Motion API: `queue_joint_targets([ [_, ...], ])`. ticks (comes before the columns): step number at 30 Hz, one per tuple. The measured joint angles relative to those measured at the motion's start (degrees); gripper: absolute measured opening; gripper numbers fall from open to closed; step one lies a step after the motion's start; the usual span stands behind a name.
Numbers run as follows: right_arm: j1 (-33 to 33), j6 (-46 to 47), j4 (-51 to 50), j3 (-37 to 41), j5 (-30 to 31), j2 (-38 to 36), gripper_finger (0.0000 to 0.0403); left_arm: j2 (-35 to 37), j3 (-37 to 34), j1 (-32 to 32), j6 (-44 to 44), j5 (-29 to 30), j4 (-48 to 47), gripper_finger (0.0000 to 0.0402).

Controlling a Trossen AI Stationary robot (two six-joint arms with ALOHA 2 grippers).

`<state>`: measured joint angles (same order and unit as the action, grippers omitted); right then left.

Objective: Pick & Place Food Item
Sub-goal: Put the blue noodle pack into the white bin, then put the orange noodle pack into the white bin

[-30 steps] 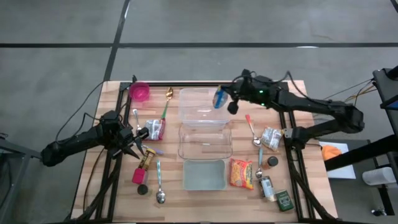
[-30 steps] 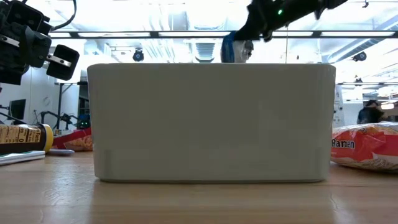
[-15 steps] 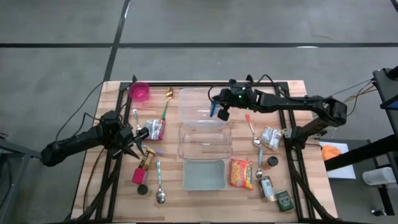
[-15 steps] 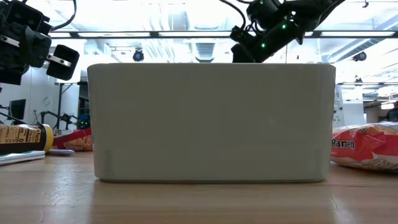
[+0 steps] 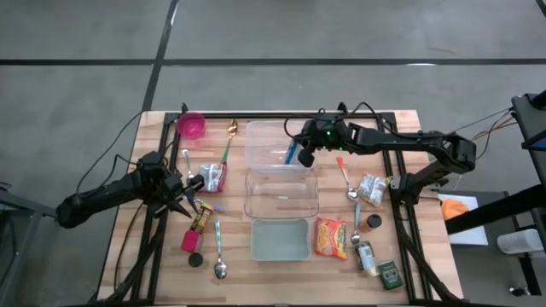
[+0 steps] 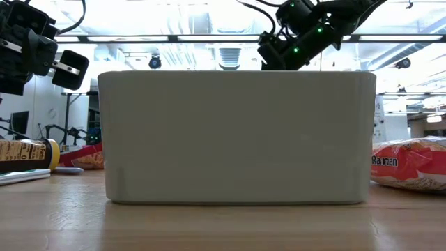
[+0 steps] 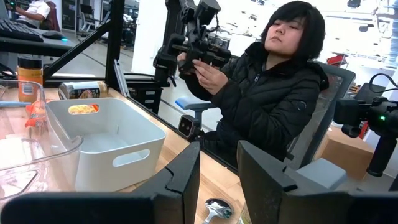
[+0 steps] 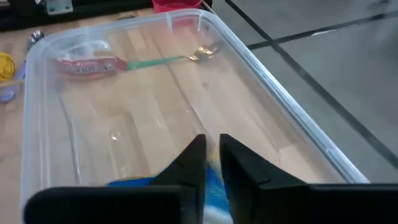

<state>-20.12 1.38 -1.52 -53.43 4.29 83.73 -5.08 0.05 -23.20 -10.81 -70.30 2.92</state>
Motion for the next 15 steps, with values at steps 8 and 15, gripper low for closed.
queue_joint_targets([
  [8,0.0,-2.9,0.0,0.0,0.2,-0.2,0.0123,0.0,0.0,0.0,0.0,0.0,0.0,0.0111],
  [15,0.0,-3.5,0.1,0.0,0.2,-1.6,0.0147,0.0,0.0,0.0,0.0,0.0,0.0,0.0111],
])
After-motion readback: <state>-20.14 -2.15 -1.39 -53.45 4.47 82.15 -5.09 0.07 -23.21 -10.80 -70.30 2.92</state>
